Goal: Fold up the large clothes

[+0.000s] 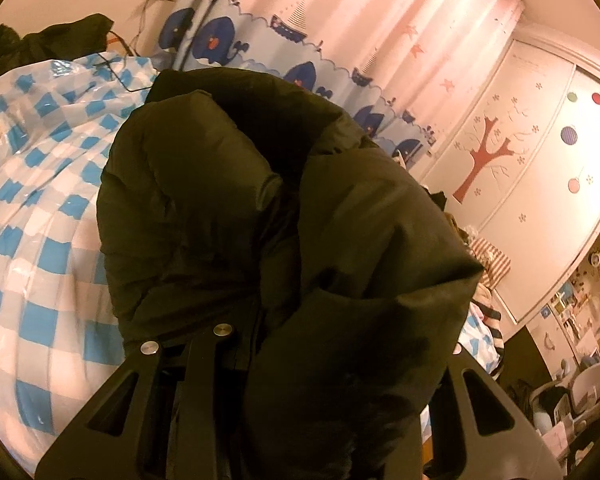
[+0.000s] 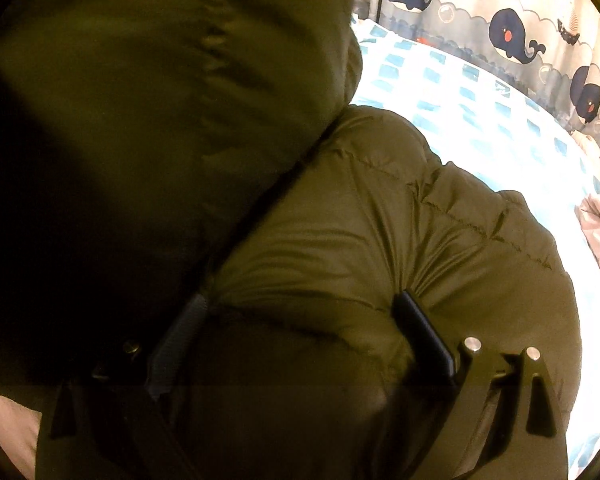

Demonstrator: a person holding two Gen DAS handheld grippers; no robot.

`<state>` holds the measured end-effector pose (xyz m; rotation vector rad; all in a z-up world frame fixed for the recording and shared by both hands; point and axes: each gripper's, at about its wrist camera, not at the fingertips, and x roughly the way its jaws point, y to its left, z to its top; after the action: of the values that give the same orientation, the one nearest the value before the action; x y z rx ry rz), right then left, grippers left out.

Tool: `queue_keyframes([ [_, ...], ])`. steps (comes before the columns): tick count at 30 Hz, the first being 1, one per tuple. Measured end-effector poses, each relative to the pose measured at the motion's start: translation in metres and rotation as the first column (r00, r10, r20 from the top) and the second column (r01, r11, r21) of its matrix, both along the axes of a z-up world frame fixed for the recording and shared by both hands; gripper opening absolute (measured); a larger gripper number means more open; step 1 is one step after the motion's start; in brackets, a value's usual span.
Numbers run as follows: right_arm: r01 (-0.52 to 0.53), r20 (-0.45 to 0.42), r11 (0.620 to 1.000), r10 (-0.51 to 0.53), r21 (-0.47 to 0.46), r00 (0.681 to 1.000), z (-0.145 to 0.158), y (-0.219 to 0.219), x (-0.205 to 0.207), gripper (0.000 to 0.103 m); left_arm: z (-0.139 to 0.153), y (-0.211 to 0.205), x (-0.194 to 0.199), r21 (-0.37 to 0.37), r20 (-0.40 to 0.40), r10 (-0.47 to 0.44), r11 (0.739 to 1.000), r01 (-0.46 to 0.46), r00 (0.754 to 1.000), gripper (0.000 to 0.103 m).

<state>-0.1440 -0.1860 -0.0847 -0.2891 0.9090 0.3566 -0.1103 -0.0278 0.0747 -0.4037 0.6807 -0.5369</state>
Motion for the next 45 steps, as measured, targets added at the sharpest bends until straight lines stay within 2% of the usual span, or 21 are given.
queue_keyframes([
  [6, 0.002, 0.007, 1.0, -0.002, -0.007, 1.0, 0.007, -0.012, -0.01, 0.092, 0.001, -0.021, 0.0, 0.012, -0.001, -0.039, 0.999, 0.039, 0.999, 0.027],
  [16, 0.015, 0.049, 0.998, -0.013, -0.055, 0.999, 0.026, -0.048, -0.049, 0.095, -0.006, -0.056, 0.001, 0.029, -0.019, -0.109, 0.994, 0.11, 0.994, 0.027],
  [30, 0.095, 0.056, 0.994, -0.092, -0.051, 0.994, 0.033, -0.105, -0.074, 0.096, -0.032, -0.113, 0.0, 0.066, -0.079, -0.208, 0.975, 0.213, 0.975, 0.027],
  [36, 0.161, 0.038, 0.987, -0.16, -0.013, 0.986, 0.031, -0.138, -0.084, 0.096, -0.049, -0.137, 0.003, 0.091, -0.116, -0.244, 0.963, 0.255, 0.963, 0.027],
  [45, 0.304, -0.055, 0.945, -0.299, 0.117, 0.953, 0.021, -0.213, -0.09, 0.096, -0.079, -0.183, -0.008, 0.212, -0.135, -0.284, 0.928, 0.308, 0.949, 0.028],
])
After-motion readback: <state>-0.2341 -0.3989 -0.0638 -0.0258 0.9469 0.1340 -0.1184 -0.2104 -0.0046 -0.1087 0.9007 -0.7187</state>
